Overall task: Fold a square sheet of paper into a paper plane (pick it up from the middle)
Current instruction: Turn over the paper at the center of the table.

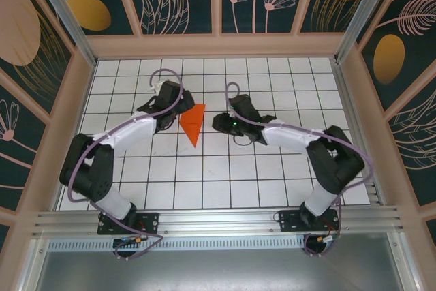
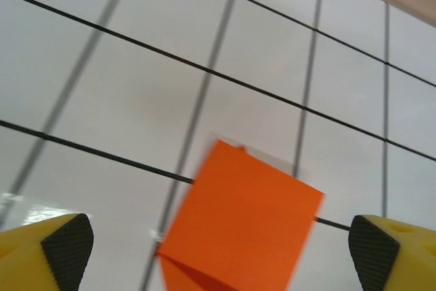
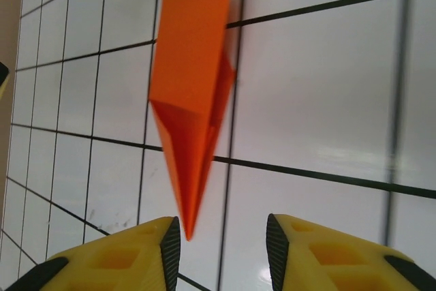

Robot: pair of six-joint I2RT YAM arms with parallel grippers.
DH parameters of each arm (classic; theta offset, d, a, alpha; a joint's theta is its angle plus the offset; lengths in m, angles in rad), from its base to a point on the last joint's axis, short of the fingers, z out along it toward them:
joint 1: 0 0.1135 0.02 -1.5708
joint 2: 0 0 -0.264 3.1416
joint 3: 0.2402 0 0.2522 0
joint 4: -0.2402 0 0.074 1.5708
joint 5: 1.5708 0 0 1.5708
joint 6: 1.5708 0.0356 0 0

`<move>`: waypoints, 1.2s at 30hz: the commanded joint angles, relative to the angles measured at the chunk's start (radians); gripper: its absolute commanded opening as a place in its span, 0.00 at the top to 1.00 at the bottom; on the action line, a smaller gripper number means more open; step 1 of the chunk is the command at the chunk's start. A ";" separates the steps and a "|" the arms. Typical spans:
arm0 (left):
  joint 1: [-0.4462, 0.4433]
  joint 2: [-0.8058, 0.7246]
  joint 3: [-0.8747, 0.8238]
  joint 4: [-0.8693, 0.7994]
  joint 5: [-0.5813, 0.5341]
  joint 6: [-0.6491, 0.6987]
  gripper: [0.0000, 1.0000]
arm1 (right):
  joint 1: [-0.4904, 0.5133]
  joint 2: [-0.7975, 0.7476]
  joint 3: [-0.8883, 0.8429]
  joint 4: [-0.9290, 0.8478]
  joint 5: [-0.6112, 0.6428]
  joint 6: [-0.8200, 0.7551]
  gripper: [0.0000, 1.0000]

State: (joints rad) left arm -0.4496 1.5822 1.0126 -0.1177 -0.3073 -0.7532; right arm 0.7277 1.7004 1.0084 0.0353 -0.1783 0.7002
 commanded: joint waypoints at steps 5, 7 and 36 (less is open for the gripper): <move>0.098 -0.154 -0.193 0.038 -0.098 -0.049 0.01 | 0.090 0.225 0.237 -0.021 -0.031 0.028 0.61; 0.116 -0.178 -0.221 0.031 -0.103 -0.049 0.02 | 0.103 0.273 0.287 -0.035 -0.039 0.028 0.61; 0.153 -0.302 -0.354 0.087 0.087 0.063 0.02 | 0.041 0.167 0.130 -0.433 -0.016 -0.598 0.64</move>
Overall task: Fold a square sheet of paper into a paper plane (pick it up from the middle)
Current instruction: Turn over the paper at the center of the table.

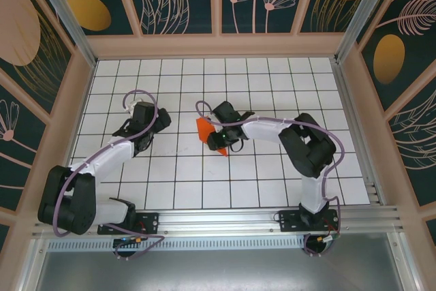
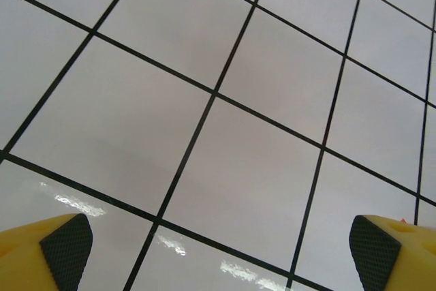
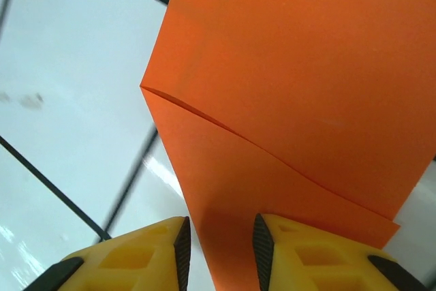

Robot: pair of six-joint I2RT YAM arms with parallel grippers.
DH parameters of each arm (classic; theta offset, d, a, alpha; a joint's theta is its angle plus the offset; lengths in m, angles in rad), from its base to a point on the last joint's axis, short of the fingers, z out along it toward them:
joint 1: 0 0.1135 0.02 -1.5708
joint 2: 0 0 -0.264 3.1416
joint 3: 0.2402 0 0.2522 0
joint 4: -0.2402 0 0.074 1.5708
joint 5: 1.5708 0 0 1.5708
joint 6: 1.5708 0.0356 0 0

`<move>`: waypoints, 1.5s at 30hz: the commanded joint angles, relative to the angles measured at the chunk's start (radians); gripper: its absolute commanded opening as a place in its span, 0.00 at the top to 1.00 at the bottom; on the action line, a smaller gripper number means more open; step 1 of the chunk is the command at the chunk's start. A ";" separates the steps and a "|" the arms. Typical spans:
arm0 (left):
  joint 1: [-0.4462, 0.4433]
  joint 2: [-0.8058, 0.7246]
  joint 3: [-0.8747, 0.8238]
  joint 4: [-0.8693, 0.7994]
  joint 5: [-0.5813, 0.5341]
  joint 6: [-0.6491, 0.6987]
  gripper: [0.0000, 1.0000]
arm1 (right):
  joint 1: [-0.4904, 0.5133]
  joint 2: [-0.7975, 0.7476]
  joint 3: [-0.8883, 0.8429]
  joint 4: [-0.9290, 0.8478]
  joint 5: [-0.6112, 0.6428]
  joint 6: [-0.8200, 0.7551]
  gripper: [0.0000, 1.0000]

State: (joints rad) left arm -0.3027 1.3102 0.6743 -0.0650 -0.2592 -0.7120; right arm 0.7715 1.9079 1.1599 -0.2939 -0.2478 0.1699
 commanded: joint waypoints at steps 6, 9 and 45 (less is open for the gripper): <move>0.006 -0.047 -0.034 0.064 0.129 -0.003 0.01 | 0.011 -0.156 -0.027 0.084 0.147 0.333 0.58; 0.006 -0.051 -0.047 0.093 0.153 -0.016 0.01 | 0.033 -0.132 -0.014 0.154 0.186 0.509 0.58; 0.004 -0.067 -0.146 0.280 0.495 -0.168 0.02 | 0.028 -0.213 -0.146 0.236 0.151 0.581 0.63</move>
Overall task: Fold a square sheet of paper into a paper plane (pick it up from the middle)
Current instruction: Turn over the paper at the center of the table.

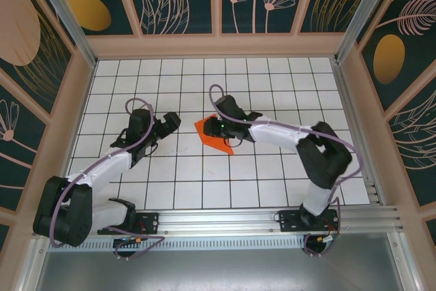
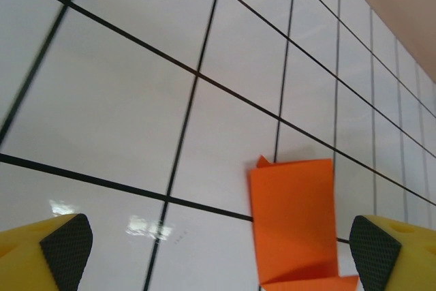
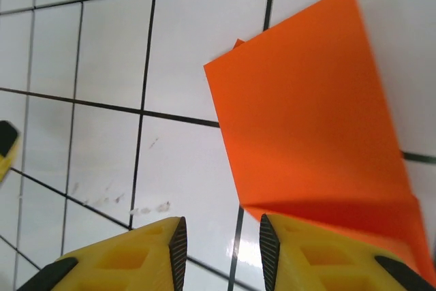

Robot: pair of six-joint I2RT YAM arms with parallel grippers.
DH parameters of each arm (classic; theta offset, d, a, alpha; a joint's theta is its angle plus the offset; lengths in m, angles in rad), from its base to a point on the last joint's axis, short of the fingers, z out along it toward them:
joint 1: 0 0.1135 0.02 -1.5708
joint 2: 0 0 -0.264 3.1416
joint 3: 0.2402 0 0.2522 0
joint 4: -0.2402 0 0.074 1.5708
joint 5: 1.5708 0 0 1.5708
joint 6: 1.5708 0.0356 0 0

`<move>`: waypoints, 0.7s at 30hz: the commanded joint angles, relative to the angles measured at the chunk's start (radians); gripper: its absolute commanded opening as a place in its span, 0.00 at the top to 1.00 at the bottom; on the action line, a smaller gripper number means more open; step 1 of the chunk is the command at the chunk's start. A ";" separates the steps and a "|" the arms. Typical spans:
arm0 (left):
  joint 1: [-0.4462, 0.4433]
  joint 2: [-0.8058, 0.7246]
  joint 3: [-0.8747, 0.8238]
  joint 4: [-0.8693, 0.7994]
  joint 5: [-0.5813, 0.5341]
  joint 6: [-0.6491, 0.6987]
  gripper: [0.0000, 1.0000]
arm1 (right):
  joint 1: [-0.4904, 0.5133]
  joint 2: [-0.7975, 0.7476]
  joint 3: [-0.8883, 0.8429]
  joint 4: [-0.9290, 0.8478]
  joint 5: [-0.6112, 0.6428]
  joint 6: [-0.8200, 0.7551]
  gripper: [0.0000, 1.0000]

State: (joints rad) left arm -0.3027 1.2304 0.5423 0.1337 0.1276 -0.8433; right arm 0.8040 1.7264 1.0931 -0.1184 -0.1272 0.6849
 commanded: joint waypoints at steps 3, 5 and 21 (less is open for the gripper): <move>0.004 0.027 -0.026 0.126 0.170 -0.055 0.04 | -0.006 -0.046 -0.142 0.090 0.028 0.105 0.65; 0.003 0.031 -0.032 0.134 0.183 -0.072 0.04 | -0.014 -0.035 -0.154 0.111 0.022 0.114 0.66; -0.086 0.165 -0.009 0.177 0.255 -0.156 0.05 | -0.091 0.108 -0.142 0.177 -0.035 0.099 0.68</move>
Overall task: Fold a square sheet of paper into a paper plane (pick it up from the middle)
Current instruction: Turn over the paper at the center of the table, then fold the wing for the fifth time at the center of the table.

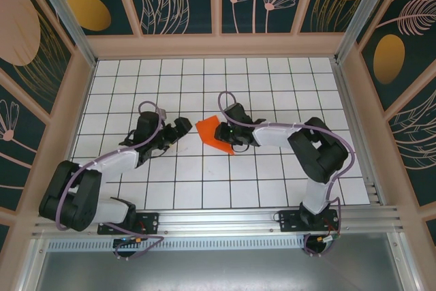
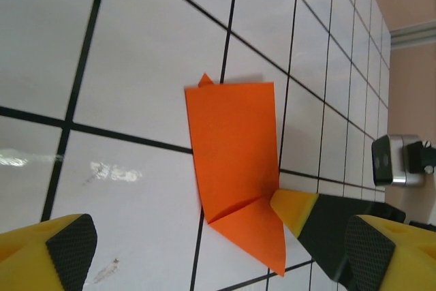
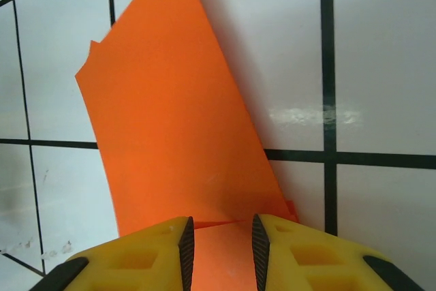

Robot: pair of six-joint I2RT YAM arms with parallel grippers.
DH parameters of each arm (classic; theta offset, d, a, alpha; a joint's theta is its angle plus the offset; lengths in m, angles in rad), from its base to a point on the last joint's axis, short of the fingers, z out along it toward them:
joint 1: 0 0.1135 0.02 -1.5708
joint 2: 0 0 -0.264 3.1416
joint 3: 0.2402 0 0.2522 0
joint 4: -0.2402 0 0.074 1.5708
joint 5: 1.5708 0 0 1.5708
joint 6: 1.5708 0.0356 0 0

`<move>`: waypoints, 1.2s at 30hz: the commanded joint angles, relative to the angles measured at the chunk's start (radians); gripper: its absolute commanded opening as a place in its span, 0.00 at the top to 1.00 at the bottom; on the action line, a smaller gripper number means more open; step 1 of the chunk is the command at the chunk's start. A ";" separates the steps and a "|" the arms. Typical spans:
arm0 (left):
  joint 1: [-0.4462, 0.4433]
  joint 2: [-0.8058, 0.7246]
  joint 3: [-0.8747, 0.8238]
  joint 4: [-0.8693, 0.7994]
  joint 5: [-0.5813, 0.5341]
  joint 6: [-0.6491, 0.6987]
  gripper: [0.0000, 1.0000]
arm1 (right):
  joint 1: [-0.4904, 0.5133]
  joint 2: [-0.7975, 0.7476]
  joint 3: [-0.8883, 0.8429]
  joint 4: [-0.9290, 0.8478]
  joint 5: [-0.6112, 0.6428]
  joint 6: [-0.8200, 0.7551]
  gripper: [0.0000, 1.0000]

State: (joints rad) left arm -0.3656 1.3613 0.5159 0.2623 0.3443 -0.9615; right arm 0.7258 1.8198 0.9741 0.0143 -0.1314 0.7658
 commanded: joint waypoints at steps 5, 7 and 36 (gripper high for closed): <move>-0.074 0.097 0.049 0.078 0.058 -0.077 0.08 | -0.048 0.001 -0.096 0.110 -0.094 0.050 0.68; -0.092 0.118 0.061 0.084 0.059 -0.096 0.08 | -0.066 -0.006 -0.129 0.146 -0.128 0.067 0.68; -0.155 0.347 0.156 0.200 0.133 -0.257 0.47 | -0.135 0.000 -0.242 0.298 -0.269 0.118 0.68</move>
State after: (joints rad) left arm -0.5167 1.6985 0.6479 0.4168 0.4480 -1.2068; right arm 0.6018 1.8095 0.7692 0.3634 -0.3946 0.8745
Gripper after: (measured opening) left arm 0.538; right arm 0.318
